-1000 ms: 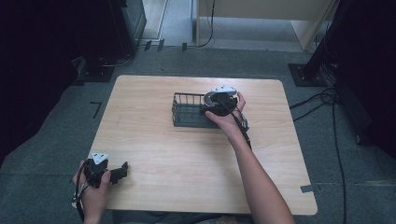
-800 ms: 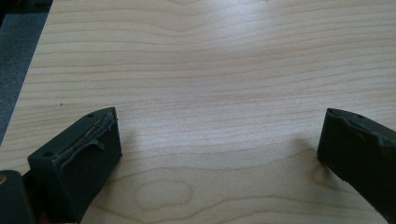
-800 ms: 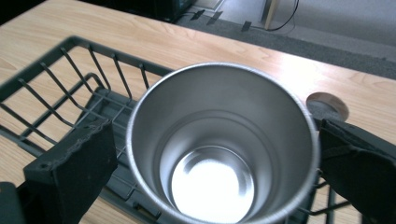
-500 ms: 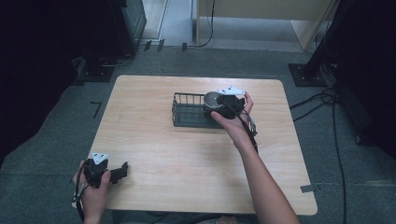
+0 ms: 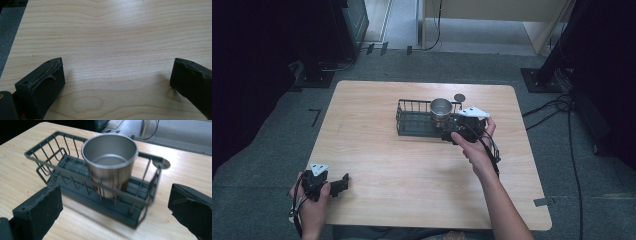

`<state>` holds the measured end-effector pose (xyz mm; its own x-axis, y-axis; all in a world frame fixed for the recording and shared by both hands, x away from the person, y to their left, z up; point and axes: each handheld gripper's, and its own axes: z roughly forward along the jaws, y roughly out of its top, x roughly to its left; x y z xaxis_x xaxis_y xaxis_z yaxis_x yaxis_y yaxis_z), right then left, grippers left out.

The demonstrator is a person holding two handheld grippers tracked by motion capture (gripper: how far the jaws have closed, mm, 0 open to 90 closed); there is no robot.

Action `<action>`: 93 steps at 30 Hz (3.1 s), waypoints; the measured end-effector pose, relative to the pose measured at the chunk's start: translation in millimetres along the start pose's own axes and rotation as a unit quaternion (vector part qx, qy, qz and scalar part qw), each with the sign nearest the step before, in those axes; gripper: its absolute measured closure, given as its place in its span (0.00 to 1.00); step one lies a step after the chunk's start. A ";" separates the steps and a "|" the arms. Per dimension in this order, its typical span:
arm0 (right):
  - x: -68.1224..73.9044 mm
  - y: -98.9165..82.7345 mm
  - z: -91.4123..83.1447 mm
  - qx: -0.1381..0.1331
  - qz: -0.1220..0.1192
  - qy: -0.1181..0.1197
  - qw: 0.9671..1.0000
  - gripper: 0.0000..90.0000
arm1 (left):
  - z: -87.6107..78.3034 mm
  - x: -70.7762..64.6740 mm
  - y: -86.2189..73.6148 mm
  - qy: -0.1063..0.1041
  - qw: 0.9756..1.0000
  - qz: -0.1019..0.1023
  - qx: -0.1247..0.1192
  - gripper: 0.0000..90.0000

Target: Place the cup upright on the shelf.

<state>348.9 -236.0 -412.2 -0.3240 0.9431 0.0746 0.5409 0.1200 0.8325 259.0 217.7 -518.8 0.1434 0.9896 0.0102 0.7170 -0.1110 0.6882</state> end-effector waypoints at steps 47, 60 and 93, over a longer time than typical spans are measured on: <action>-98.8 -135.4 -79.4 0.037 0.062 -0.114 0.991 0.00 | 0.4 -1.1 0.7 0.002 1.000 0.000 0.001 0.00; -119.7 -169.1 -90.1 0.062 0.088 -0.150 0.983 0.00 | 0.4 -1.1 0.7 0.002 1.000 0.000 0.002 0.00; -126.8 -195.6 -102.4 0.086 0.101 -0.159 0.978 0.00 | 0.4 -1.1 0.6 0.002 1.000 0.000 0.002 0.00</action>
<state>204.7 -410.8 -528.3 0.0458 0.9985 0.0312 0.7011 -0.0544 0.7109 259.6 216.5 -518.6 0.1400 0.9901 0.0137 0.7192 -0.1112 0.6858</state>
